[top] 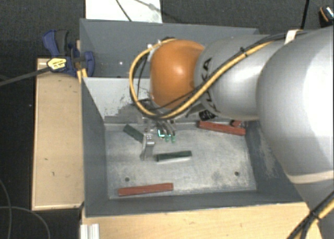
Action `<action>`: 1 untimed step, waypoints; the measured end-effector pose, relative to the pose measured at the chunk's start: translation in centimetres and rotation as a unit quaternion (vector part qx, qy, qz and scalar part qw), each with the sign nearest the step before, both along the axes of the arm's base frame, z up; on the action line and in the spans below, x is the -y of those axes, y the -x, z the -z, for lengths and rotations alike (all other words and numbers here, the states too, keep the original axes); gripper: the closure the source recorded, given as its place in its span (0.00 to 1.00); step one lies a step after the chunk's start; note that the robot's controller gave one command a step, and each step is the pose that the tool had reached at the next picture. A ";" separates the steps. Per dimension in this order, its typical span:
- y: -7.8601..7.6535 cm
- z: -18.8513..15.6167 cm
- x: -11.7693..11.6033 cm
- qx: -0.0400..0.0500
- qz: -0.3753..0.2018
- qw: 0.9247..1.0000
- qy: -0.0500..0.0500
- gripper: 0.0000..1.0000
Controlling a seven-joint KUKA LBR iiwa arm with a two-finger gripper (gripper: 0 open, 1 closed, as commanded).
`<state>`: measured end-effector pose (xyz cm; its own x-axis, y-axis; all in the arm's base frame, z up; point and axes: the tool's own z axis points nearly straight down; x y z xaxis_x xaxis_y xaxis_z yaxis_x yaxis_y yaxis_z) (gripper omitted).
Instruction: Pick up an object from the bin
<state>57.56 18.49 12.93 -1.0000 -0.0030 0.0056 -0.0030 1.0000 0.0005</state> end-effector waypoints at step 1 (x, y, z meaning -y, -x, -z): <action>-1.6 6.2 1.0 0.001 -0.059 0.998 0.001 0.00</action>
Offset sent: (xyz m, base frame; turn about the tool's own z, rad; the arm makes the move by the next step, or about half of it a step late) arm 0.0160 -0.0086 -0.0593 -0.1191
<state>59.12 17.53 6.76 -0.9927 -0.1209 0.0043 -0.1209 0.9927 -0.0012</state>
